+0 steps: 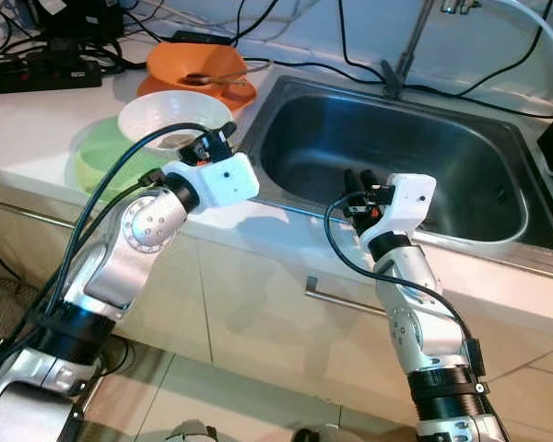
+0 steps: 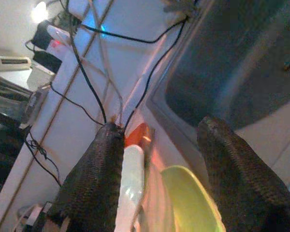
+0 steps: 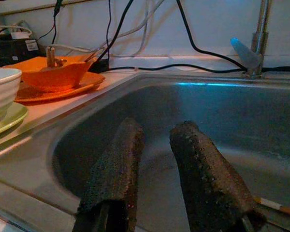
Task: Kitchen organization
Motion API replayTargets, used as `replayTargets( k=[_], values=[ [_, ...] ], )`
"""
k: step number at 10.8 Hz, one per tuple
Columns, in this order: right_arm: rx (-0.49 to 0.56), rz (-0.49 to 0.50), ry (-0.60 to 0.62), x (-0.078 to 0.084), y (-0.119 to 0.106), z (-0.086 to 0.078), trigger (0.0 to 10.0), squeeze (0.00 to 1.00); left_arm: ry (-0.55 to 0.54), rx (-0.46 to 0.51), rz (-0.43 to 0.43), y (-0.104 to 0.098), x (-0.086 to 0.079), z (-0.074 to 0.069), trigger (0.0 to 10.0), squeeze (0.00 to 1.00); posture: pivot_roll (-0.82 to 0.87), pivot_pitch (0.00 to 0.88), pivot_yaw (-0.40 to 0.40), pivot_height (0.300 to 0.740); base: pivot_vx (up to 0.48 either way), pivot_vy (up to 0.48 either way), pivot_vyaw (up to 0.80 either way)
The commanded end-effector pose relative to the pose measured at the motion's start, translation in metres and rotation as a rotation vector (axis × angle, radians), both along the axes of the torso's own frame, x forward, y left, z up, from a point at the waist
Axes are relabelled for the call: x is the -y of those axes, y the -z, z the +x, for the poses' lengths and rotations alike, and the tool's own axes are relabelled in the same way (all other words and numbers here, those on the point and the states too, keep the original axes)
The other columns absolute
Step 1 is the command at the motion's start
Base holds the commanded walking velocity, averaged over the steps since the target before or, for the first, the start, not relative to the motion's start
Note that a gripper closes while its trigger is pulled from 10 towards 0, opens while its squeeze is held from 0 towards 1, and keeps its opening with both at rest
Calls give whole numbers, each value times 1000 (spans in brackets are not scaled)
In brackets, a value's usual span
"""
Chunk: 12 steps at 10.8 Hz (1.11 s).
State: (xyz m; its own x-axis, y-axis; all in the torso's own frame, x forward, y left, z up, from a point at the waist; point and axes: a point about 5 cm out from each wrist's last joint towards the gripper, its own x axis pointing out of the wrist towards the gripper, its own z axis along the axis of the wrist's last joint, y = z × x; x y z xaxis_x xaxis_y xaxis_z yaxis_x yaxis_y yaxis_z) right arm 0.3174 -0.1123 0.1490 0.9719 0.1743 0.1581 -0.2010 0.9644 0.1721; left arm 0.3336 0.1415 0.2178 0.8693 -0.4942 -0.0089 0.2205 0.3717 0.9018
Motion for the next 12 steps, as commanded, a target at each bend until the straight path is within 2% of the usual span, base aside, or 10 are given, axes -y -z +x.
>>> replayTargets(
  k=[1, 2, 3, 4, 8, 12],
  values=[
    [-4, -2, 17, 4, 2, -1, 10000, 0, 16, 13, 8, -3, 7, 1, 10000, 0, 18, 43, -87, 719, 0, 0, 0],
    [-6, -2, 16, 4, 3, -1, 10000, 0, 17, 14, 8, -1, 9, 3, 10000, 0, 18, 43, -87, 719, 0, 0, 0],
    [-7, -2, 14, 3, 3, -1, 10000, 0, 18, 19, 3, -2, 11, 5, 5529, 0, 18, 43, -87, 719, 0, 0, 0],
    [-6, -1, 15, 3, 3, -1, 10000, 0, 23, 29, -4, -4, 13, 6, 0, 0, 18, 43, -87, 719, 0, 0, 0],
    [-7, -3, 19, 4, 3, -2, 10000, 0, 20, 38, 14, -5, 14, 8, 0, 0, 13, 41, -83, 719, 0, 0, 0],
    [-10, -2, 17, 4, 4, -2, 10000, 0, -49, 73, 56, -10, 3, 12, 0, 0, 15, 43, -85, 719, 0, 0, 0]
  ],
)
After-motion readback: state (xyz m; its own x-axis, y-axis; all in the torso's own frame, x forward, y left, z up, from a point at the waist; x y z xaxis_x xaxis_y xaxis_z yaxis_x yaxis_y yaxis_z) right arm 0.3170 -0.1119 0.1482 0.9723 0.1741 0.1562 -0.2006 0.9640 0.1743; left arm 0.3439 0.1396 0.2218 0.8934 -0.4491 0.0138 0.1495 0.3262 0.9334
